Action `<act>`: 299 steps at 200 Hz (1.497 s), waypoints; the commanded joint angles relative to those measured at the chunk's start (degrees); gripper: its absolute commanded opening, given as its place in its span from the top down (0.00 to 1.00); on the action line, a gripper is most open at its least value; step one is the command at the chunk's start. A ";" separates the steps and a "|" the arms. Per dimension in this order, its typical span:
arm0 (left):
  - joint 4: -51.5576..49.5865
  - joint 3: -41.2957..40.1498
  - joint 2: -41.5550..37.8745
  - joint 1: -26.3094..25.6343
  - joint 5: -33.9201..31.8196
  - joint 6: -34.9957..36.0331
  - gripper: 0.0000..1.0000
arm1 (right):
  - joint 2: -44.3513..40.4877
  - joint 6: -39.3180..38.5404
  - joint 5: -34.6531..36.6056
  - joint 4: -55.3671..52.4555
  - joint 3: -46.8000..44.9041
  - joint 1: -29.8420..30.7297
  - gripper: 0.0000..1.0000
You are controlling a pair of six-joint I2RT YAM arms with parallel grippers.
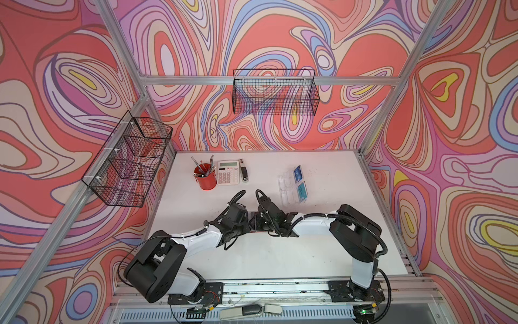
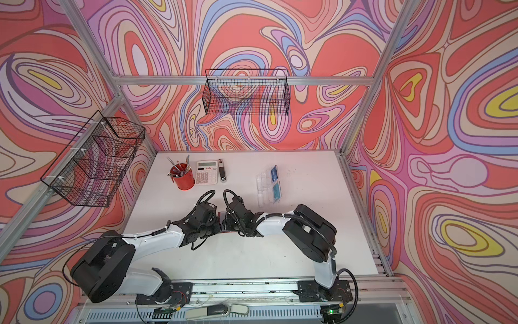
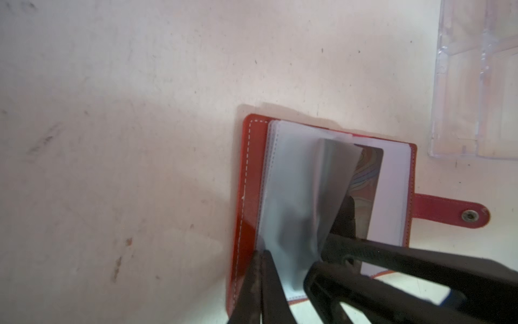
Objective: Insert credit cards into a card holder
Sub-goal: Insert the credit card into the card slot.
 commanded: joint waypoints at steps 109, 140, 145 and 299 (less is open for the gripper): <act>0.25 0.24 4.17 3.13 0.21 -0.78 0.99 | -3.08 -0.54 3.05 -0.31 -5.92 -2.98 0.68; 2.69 0.82 7.74 3.21 3.08 -1.11 1.00 | -0.87 -1.15 1.78 -0.11 -3.04 -1.04 0.68; 3.12 0.79 7.96 3.14 3.30 -1.20 1.00 | -0.42 -1.10 1.56 -0.06 -2.53 -0.95 0.68; 0.69 -4.99 -3.57 3.12 1.32 -3.39 1.00 | -15.71 -6.95 20.88 -12.79 -6.00 -0.66 0.59</act>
